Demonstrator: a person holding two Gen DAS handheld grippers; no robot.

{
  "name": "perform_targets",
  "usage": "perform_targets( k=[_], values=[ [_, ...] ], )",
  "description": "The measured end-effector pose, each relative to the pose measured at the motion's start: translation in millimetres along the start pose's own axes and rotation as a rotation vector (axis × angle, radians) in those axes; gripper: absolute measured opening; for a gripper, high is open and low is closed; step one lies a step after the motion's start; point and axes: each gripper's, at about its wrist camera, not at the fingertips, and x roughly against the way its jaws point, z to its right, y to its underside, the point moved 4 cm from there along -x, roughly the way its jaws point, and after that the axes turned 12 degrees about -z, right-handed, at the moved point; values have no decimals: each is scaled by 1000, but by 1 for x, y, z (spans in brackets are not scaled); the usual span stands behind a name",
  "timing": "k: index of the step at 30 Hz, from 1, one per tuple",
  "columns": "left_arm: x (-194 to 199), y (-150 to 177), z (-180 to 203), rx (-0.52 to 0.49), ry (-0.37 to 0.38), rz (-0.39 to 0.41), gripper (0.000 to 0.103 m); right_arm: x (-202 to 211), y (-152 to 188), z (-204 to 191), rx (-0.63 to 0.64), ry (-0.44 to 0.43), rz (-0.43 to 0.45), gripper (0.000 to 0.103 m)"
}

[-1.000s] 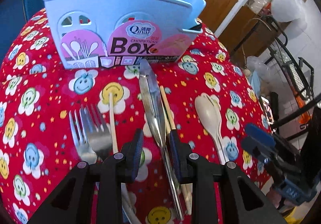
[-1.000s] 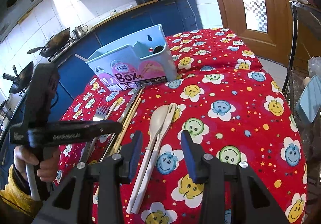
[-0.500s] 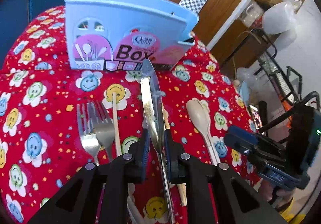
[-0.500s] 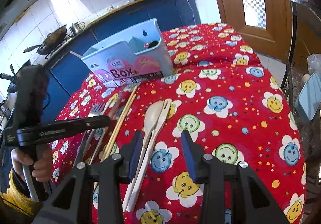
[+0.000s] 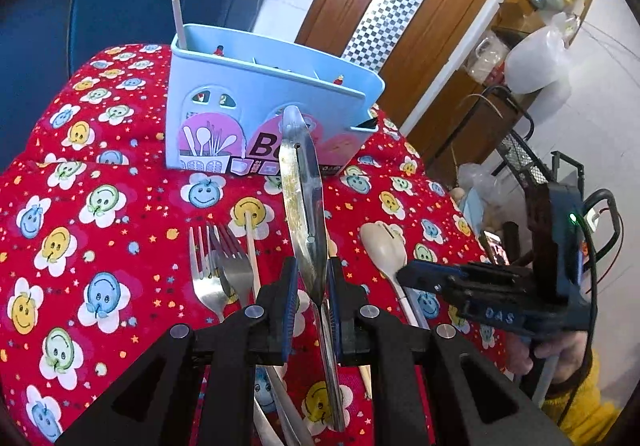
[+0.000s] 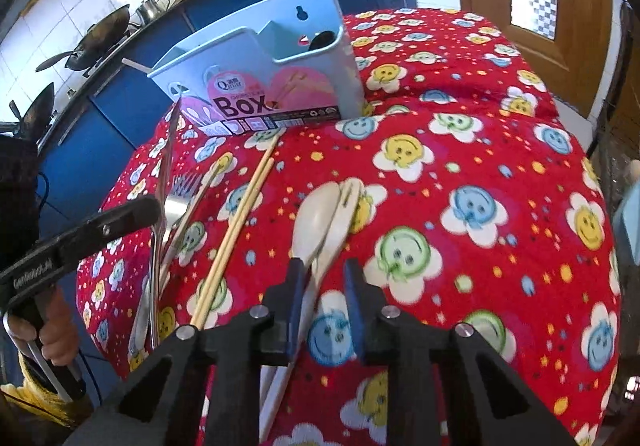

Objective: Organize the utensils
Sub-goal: 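Grasp a silver knife with the left tool while the right tool grasps the white plastic fork, then lift the knife and white fork and carry both over the caddy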

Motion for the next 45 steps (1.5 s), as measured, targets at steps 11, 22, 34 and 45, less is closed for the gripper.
perform_targets(
  k=[11,22,34,45],
  values=[
    [21,-2,4,-21,8,63,14,7,-11,3,-25,-59,37,7],
    [39,-7,11,-40,-7,135,14,59,2,-15,-14,-39,306,6],
    [62,-31,17,-72,-79,256,14,107,-3,-37,30,-34,565,6],
    [82,-88,14,-112,-227,434,14,106,-37,-39,42,-58,614,6]
  ],
)
